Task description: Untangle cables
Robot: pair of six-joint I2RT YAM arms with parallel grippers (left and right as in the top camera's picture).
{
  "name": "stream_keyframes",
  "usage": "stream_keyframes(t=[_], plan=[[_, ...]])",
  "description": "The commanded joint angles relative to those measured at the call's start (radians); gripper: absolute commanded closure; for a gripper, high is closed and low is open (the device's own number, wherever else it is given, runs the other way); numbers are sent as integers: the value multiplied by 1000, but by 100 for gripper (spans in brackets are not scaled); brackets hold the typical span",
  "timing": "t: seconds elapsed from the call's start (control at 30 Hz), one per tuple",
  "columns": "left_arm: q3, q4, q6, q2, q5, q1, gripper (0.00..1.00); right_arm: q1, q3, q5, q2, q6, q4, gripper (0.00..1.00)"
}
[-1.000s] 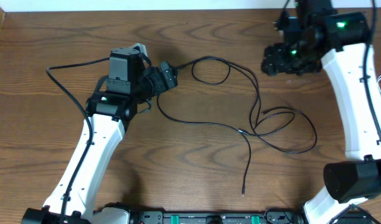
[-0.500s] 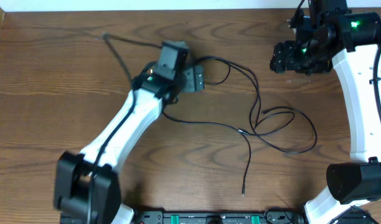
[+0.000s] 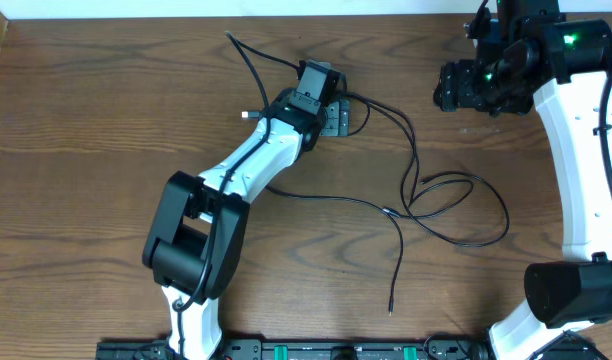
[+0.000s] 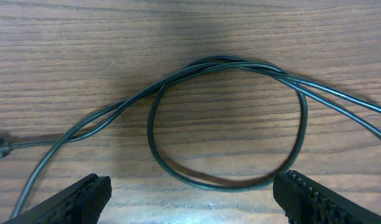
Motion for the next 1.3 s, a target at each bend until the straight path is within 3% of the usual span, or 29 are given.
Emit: stream_keyframes(t=[0.0, 0.33, 0.53, 0.57, 0.67, 0.8, 0.93, 1.1, 1.27], plan=[[14, 19, -8, 43, -23, 0, 9, -3, 1, 8, -22, 11, -2, 23], [13, 98, -8, 179, -70, 0, 11, -3, 1, 8, -22, 11, 5, 19], [12, 117, -8, 229, -137, 0, 21, -3, 1, 8, -22, 10, 11, 16], [12, 116, -9, 237, -136, 0, 28, -3, 1, 8, -21, 10, 16, 16], [12, 105, -35, 254, -122, -1, 62, -3, 1, 8, -21, 10, 28, 14], [12, 60, -35, 247, -106, 0, 92, -2, 1, 8, -21, 11, 30, 14], [12, -93, -35, 179, -107, 9, 93, -2, -2, 8, -21, 10, 27, 21], [12, -238, -35, -68, -105, 16, 93, 0, -82, -103, -21, 14, 59, 24], [12, -282, -31, -286, 82, 16, 93, 38, -261, -309, -21, 14, 189, 19]])
